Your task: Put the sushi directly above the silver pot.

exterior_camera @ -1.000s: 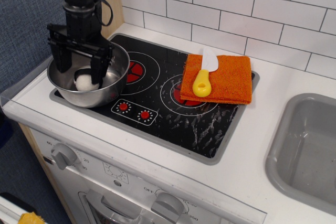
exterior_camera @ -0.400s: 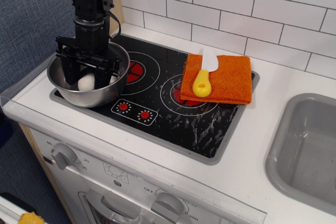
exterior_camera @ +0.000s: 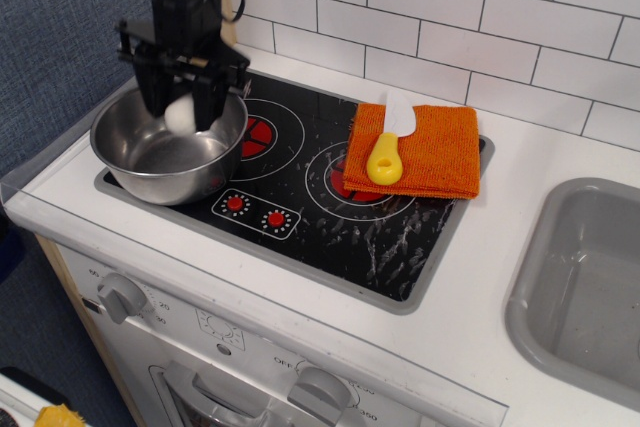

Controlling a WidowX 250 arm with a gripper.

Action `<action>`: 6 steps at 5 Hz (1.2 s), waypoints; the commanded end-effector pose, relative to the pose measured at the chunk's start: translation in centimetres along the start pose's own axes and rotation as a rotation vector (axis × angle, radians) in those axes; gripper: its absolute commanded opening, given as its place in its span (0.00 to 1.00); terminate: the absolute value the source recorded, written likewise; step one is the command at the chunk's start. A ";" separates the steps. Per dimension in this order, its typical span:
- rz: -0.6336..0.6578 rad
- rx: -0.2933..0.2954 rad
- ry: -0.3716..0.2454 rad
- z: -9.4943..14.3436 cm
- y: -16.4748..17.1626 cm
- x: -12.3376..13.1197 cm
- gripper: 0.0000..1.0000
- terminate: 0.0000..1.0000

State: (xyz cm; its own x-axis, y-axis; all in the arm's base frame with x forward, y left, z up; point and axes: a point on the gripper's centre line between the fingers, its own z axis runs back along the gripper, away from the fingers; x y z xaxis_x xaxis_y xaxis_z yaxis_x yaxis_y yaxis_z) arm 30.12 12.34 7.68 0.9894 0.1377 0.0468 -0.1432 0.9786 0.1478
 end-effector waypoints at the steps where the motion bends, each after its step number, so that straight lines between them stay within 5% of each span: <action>1: -0.059 -0.064 -0.111 3.8 -3.5 3.3 0.00 0.00; 3: -0.023 -0.120 -0.095 1.7 -2.5 8.5 0.00 0.00; 5: -0.012 -0.046 -0.029 -0.8 -0.7 9.2 0.00 0.00; 6: -0.035 -0.055 -0.019 -1.4 -0.5 9.4 1.00 0.00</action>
State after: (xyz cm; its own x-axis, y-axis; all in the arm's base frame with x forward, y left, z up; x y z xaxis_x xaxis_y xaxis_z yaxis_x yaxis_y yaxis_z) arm 39.43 12.85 4.12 0.9952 0.0982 0.0033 -0.0982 0.9920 0.0798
